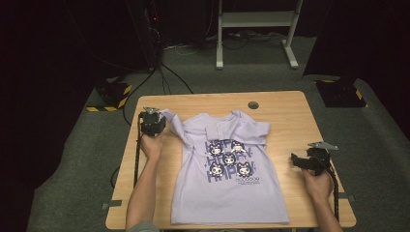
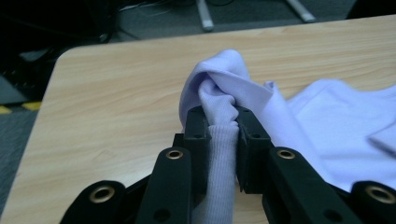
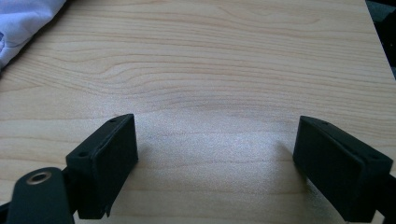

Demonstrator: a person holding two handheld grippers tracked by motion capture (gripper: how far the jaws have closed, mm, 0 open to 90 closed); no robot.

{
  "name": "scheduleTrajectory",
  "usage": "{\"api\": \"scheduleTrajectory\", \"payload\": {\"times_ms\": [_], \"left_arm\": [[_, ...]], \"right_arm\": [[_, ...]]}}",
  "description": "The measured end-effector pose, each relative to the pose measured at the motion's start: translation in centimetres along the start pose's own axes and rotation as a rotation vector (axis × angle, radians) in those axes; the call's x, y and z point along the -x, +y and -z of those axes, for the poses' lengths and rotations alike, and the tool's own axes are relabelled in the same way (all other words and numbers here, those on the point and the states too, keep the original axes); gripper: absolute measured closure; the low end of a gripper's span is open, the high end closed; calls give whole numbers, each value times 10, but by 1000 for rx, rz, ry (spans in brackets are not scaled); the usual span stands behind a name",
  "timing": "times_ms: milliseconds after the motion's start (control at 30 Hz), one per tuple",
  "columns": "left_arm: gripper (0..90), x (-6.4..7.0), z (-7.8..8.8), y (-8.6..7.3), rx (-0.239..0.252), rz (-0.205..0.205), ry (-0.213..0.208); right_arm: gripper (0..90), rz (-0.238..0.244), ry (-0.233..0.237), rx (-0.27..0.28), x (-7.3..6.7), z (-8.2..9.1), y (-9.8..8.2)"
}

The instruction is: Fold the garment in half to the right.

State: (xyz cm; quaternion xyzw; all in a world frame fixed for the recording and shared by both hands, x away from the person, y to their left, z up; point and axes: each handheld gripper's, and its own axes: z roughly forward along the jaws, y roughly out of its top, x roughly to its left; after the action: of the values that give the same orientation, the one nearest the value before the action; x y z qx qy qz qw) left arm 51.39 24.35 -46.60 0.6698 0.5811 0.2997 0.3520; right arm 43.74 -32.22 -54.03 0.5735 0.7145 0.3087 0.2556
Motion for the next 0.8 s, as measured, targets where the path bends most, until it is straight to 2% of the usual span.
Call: {"api": "scheduleTrajectory", "payload": {"times_ms": [100, 267, 400, 600, 800], "left_arm": [[779, 12, 5, 7, 32, -28, -39], [779, 39, 14, 23, 79, -114, -99], [779, 58, 16, 31, 97, -158, -143], [779, 80, 13, 36, 102, -197, -206], [778, 95, 12, 39, 114, -212, -263]], "right_arm": [[135, 0, 0, 0, 0, 0, 0], [134, 1, 0, 0, 0, 0, 0], [134, 1, 1, 0, 0, 0, 0], [134, 0, 1, 0, 0, 0, 0], [134, 1, 1, -1, 0, 0, 0]]}}
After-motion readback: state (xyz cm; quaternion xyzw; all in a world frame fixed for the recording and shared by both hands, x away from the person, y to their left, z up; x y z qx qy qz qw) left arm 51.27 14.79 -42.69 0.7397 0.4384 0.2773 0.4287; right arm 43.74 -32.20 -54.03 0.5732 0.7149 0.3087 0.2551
